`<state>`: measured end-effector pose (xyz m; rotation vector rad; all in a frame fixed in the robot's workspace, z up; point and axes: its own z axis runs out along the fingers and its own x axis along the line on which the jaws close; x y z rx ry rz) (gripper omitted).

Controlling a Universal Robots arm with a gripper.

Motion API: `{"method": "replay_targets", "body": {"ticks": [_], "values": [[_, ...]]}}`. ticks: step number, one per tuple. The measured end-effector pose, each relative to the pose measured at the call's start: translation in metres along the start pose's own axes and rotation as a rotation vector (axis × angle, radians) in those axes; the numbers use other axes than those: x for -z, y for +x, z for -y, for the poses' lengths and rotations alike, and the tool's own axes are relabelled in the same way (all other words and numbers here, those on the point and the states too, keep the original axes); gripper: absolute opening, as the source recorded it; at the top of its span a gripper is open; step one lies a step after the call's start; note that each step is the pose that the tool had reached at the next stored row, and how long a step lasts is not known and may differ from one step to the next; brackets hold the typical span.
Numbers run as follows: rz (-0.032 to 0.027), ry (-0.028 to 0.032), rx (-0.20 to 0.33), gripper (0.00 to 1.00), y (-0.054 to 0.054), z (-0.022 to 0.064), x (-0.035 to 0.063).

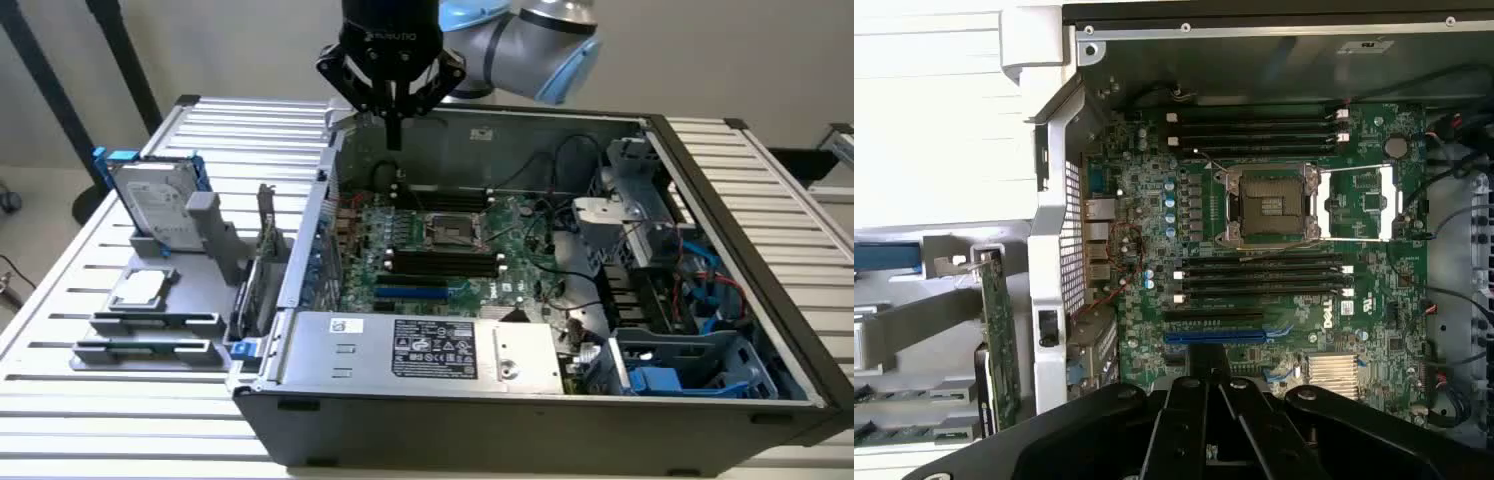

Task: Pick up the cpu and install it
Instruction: 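Reach for the cpu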

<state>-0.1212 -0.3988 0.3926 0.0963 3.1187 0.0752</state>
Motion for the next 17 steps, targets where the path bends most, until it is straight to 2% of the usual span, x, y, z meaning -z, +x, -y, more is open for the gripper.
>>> {"method": "replay_targets", "body": {"ticks": [13,17], "values": [[0.0000,0.0000,0.001,0.11,0.000,0.0000,0.0000],[0.0000,0.0000,0.000,0.11,0.015,0.0006,0.0003]]}}
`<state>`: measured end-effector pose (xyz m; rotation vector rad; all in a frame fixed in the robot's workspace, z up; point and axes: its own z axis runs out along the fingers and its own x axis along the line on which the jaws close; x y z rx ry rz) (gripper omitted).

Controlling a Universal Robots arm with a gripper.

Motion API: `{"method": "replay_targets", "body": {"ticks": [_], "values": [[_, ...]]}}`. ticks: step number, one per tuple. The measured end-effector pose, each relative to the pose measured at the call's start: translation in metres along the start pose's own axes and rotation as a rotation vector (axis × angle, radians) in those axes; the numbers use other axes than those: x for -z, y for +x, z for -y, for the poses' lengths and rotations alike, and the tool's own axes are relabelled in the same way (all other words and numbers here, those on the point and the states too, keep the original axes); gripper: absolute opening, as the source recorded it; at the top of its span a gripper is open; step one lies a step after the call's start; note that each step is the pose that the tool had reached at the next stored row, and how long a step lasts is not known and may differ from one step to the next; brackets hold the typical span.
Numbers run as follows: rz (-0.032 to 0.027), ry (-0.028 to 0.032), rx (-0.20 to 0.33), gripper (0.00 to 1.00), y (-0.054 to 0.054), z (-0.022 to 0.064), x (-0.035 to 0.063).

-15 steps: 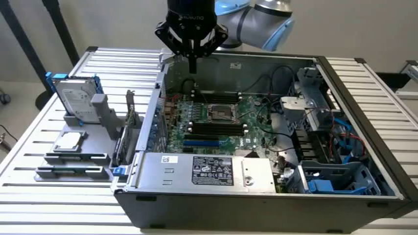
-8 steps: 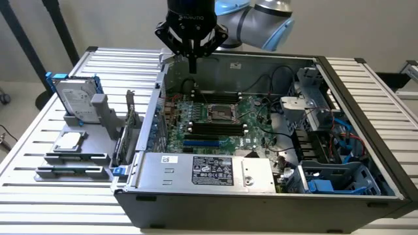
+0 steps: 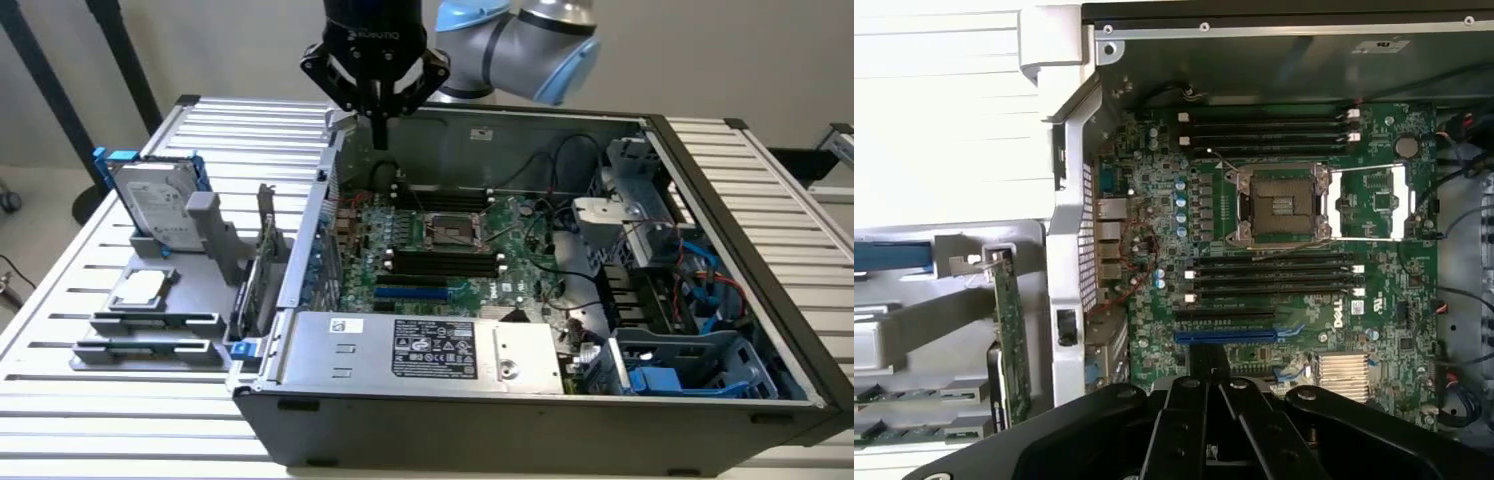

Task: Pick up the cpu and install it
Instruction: 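Reach for the cpu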

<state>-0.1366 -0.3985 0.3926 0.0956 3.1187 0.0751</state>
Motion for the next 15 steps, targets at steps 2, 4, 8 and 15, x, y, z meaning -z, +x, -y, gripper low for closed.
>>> {"method": "replay_targets", "body": {"ticks": [2,4,8,15], "values": [[-0.0001,0.0000,0.000,0.11,0.009,0.0003,0.0002],[-0.0001,0.0000,0.000,0.11,0.018,0.0007,0.0003],[-0.0001,0.0000,0.000,0.11,0.036,0.0015,0.0006],[-0.0001,0.0000,0.000,0.11,0.068,0.0034,0.0003]]}}
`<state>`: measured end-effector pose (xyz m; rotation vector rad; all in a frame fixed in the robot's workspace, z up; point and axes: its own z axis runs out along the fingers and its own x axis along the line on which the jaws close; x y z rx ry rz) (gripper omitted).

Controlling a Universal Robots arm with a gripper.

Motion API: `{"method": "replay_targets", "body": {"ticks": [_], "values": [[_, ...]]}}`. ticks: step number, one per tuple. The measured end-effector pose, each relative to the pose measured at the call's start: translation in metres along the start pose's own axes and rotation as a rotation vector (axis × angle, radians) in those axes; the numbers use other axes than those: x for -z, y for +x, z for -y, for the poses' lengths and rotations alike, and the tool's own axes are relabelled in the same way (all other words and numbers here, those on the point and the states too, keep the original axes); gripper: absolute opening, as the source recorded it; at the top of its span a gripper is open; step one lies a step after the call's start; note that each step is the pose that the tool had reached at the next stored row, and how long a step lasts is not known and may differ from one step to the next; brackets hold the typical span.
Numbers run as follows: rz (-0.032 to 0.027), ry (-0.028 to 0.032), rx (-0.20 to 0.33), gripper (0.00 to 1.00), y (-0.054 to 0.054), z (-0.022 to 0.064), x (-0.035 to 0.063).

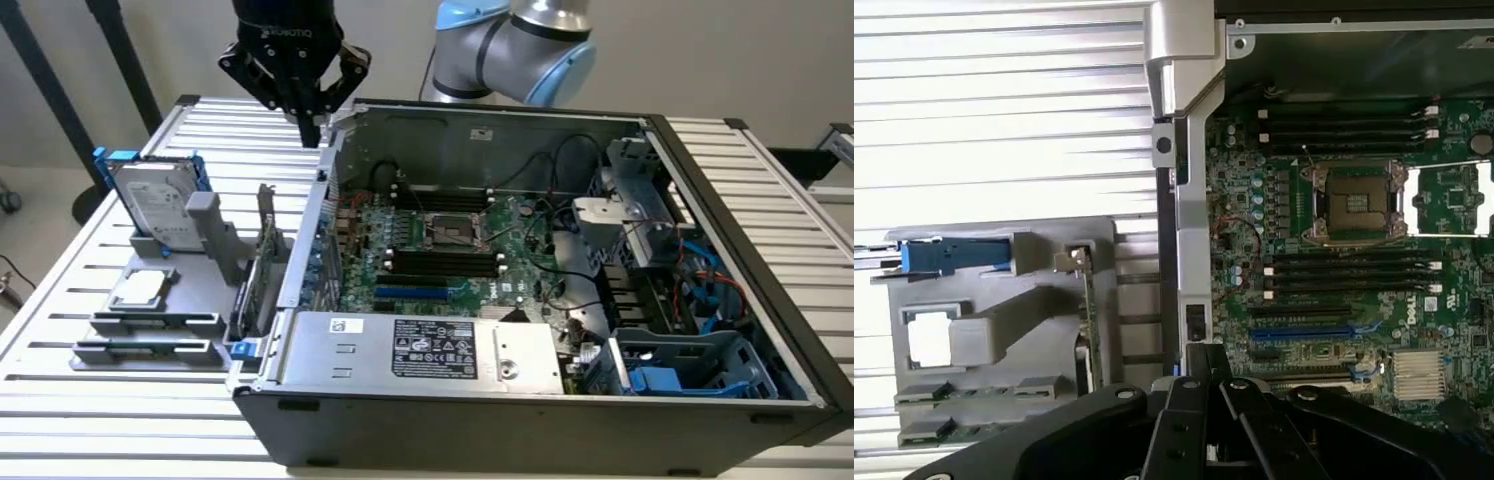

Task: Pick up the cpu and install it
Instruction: 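Reach for the cpu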

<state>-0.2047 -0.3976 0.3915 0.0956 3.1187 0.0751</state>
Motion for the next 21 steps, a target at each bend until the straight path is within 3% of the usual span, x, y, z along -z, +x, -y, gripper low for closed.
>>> {"method": "replay_targets", "body": {"ticks": [12,21], "values": [[0.0000,0.0002,0.000,0.11,0.054,0.0030,-0.0040],[-0.0008,0.0047,0.000,0.11,0.096,0.0045,-0.0095]]}}
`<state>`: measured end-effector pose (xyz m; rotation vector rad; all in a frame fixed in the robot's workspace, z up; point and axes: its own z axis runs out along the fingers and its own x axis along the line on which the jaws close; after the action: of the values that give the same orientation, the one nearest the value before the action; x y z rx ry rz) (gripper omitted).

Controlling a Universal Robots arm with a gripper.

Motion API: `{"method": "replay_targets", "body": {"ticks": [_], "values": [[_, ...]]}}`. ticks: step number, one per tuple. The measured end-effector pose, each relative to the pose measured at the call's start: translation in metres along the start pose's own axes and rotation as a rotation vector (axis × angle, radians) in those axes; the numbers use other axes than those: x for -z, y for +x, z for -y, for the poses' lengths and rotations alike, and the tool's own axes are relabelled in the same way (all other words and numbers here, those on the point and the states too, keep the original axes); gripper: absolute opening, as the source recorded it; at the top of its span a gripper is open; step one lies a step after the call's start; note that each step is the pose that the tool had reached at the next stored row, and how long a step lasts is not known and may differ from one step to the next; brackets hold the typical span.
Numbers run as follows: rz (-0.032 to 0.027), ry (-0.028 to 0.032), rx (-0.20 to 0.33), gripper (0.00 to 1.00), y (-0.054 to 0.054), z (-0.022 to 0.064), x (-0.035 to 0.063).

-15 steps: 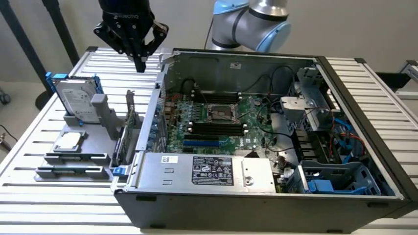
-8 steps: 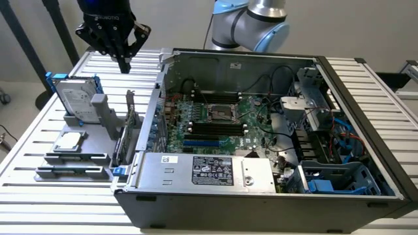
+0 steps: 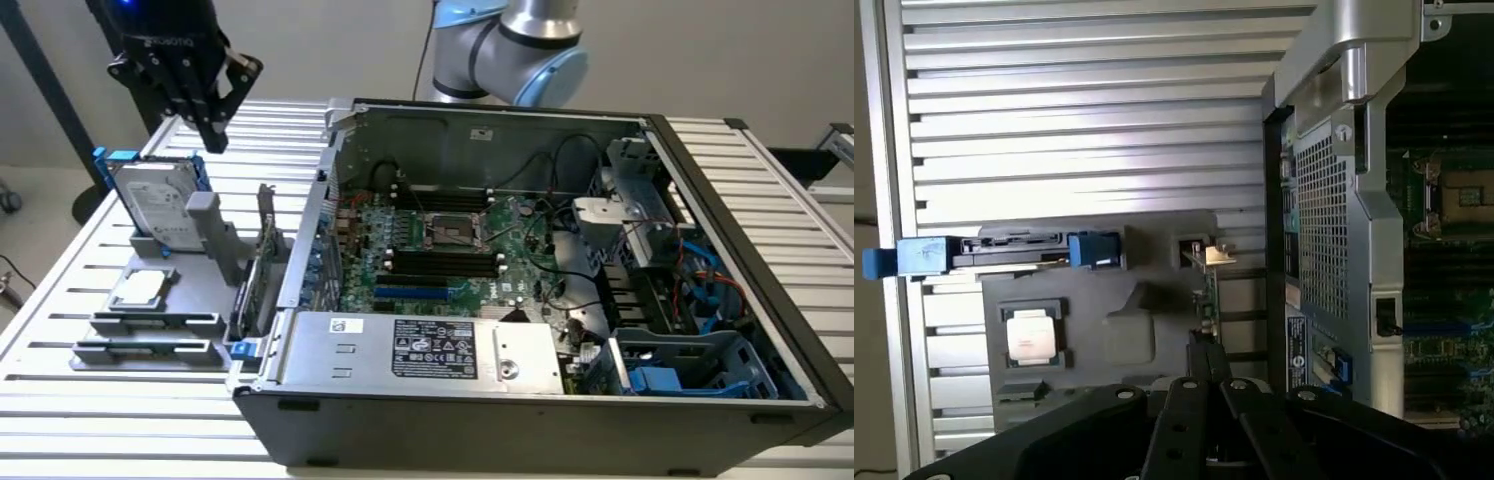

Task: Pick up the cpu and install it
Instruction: 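Reach for the cpu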

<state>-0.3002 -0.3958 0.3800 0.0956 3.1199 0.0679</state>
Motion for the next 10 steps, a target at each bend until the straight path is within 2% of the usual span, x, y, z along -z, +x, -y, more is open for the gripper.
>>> {"method": "replay_targets", "body": {"ticks": [10], "values": [[-0.0026,0.0065,0.000,0.11,0.045,0.0014,-0.0062]]}}
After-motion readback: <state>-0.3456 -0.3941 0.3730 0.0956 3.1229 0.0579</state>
